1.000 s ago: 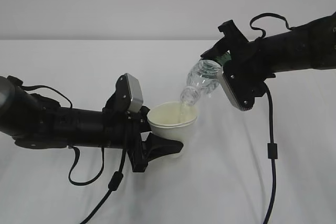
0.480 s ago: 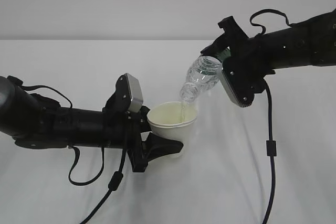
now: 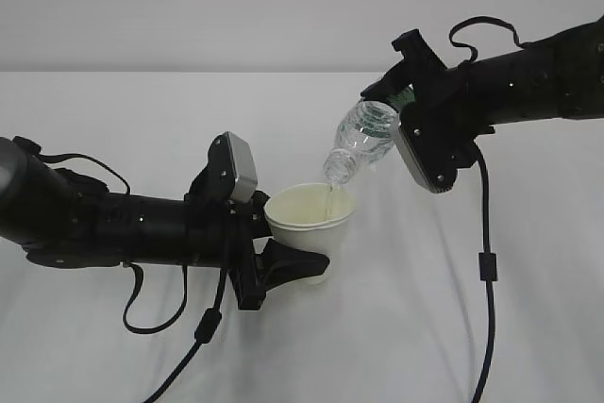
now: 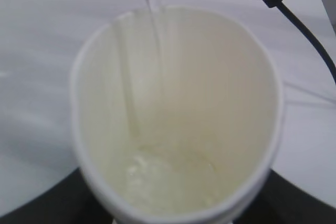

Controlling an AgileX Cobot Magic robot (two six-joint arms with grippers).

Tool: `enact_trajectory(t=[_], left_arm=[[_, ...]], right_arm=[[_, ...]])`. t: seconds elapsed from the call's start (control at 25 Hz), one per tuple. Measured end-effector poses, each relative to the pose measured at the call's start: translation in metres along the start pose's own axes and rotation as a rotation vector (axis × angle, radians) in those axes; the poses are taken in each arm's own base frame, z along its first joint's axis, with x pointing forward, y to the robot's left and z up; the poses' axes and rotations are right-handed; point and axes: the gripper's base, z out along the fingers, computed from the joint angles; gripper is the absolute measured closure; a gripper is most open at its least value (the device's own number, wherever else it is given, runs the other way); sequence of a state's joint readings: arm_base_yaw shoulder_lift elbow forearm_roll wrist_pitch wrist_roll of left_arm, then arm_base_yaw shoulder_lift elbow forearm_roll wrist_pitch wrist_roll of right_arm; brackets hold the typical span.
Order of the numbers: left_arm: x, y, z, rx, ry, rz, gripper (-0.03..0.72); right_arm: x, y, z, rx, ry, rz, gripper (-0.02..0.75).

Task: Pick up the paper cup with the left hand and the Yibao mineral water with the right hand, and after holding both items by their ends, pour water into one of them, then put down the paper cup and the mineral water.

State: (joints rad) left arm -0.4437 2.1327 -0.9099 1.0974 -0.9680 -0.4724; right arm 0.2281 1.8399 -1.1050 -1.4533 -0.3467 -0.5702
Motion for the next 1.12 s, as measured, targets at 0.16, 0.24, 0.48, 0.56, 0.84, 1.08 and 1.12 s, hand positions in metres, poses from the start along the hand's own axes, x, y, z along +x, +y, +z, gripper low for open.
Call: enact_trajectory(t=[0.16, 0.24, 0.48, 0.56, 0.84, 1.08, 1.12], left_arm=[[0.0000, 0.0000, 0.0000, 0.000, 0.000, 0.000, 0.279], [0.0000, 0.0000, 0.0000, 0.000, 0.000, 0.000, 0.279], [0.0000, 0.0000, 0.0000, 0.000, 0.000, 0.000, 0.279], [0.0000, 0.0000, 0.0000, 0.000, 0.000, 0.000, 0.279], [0.0000, 0.0000, 0.0000, 0.000, 0.000, 0.000, 0.279], [0.0000, 0.0000, 0.0000, 0.000, 0.000, 0.000, 0.280], [0.0000, 0.0000, 0.0000, 0.000, 0.000, 0.000, 0.280]], right_arm=[[0.0000, 0.0000, 0.0000, 0.000, 0.000, 0.000, 0.248], [0.0000, 0.0000, 0.0000, 0.000, 0.000, 0.000, 0.248], [-0.0001, 0.0002, 0.0000, -0.002, -0.001, -0.007, 0.248], [-0.0002, 0.0003, 0.0000, -0.003, -0.002, -0.010, 0.248], [-0.0002, 0.0004, 0.0000, -0.004, -0.003, -0.013, 0.248], [-0.0002, 0.0004, 0.0000, -0.004, -0.003, -0.013, 0.248], [-0.0002, 0.0004, 0.0000, -0.004, -0.003, -0.011, 0.248]])
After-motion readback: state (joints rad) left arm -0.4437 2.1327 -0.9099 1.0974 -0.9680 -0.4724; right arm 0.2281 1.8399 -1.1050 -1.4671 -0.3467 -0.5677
